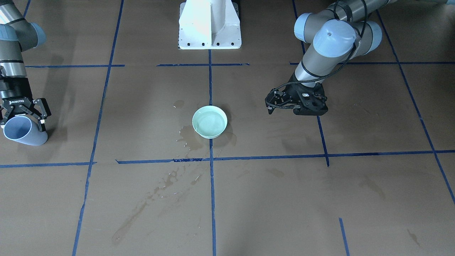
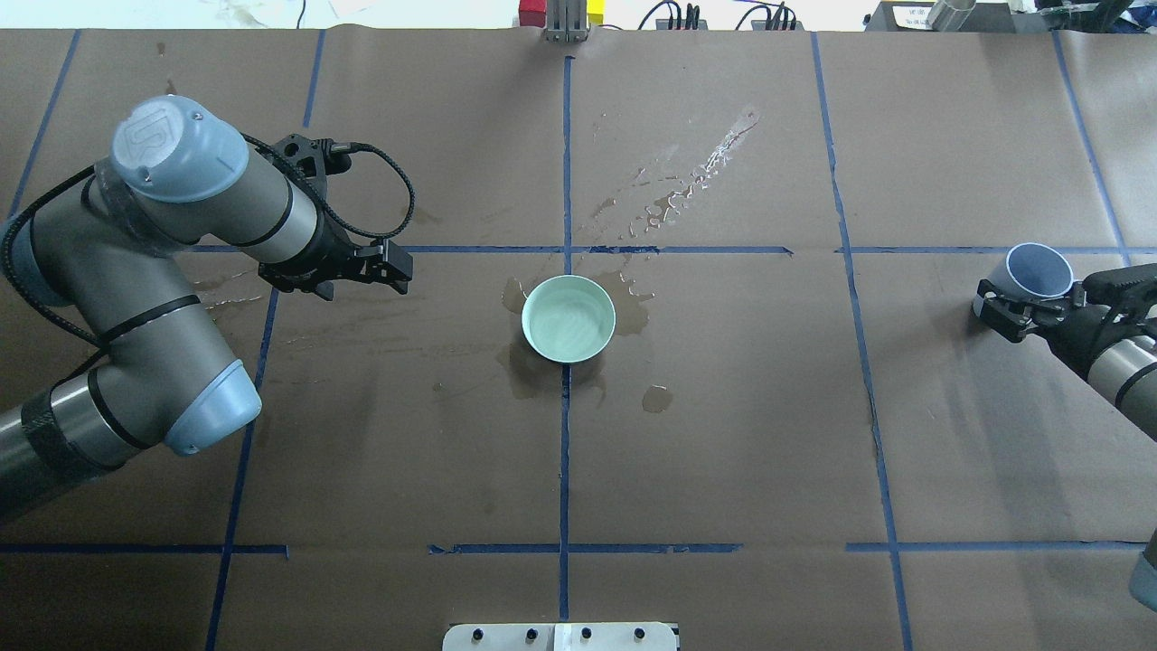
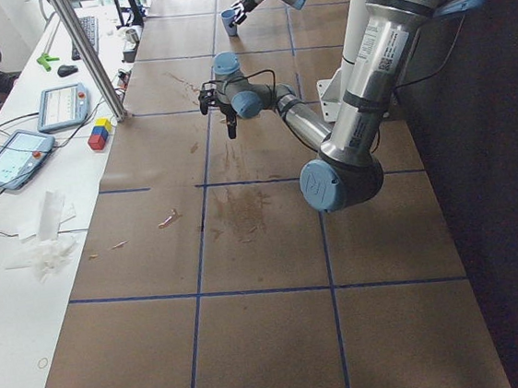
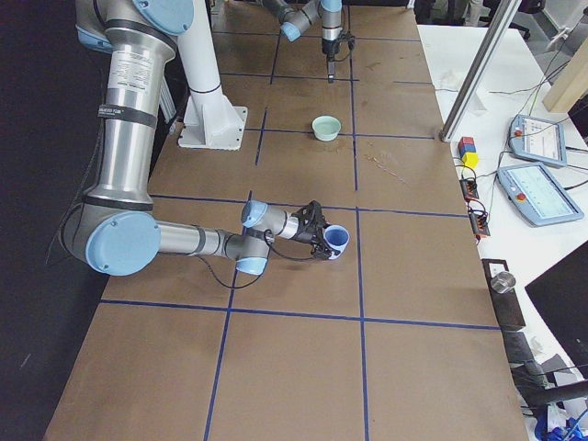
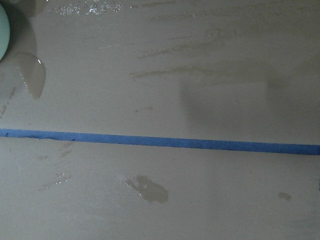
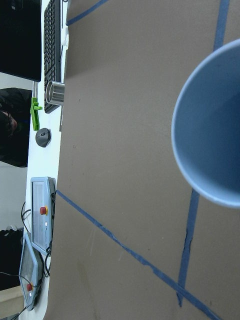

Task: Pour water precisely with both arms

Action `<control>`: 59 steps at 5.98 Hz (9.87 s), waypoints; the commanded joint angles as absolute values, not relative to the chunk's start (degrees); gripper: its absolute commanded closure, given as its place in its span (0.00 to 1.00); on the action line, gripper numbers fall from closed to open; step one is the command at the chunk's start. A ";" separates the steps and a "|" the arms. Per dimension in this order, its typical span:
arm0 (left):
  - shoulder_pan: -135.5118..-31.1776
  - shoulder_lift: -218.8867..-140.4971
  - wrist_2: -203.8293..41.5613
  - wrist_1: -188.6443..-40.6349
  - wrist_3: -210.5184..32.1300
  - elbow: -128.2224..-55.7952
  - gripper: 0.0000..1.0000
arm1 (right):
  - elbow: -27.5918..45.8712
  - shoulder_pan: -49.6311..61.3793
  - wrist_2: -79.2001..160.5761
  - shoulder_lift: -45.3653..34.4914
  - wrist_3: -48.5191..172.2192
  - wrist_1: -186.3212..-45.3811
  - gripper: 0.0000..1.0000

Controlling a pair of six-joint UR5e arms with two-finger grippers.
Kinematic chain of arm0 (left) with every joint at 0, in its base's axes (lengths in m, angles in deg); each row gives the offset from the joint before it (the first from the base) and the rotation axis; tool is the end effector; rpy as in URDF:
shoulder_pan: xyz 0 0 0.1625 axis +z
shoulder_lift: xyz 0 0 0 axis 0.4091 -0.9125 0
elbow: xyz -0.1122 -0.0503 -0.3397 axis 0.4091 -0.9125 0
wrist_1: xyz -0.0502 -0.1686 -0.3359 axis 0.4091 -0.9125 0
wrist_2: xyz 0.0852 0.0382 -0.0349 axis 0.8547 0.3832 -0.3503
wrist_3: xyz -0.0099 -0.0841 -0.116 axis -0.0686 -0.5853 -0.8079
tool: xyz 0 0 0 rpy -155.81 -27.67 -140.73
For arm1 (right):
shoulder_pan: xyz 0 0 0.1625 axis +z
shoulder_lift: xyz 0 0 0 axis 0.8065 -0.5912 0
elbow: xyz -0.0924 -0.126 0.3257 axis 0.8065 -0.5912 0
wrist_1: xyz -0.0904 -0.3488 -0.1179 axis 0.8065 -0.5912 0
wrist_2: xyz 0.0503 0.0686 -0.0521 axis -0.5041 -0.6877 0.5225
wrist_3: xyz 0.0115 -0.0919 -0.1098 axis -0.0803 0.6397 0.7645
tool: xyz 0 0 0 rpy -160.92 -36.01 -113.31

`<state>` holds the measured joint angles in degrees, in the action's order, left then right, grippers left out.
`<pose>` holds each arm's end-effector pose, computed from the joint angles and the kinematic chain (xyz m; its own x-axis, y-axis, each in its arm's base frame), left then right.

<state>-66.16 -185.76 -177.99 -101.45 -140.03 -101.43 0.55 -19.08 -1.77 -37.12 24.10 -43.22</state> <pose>0.4054 -0.4526 0.2865 0.5755 -0.0286 -0.8173 0.0918 0.9953 0.0298 -0.2398 -0.4005 0.5758 0.7305 -0.1410 0.6682 -0.5038 0.5493 0.6667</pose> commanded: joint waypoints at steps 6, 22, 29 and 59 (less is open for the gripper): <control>-66.16 -185.76 -177.99 -101.46 -140.20 -102.02 0.00 | 0.52 -24.05 -6.48 -49.33 24.56 -28.06 0.01; -62.31 -189.26 -175.02 -101.37 -145.64 -101.07 0.00 | 14.01 32.44 -73.50 -40.57 74.33 -107.65 0.00; -55.00 -204.30 -167.00 -103.55 -162.34 -85.35 0.07 | 18.98 38.44 -68.21 -35.91 85.12 -126.55 0.00; -88.15 -160.18 -198.05 -135.38 -120.60 -83.39 1.00 | 18.45 38.35 -67.51 -36.44 85.29 -126.47 0.00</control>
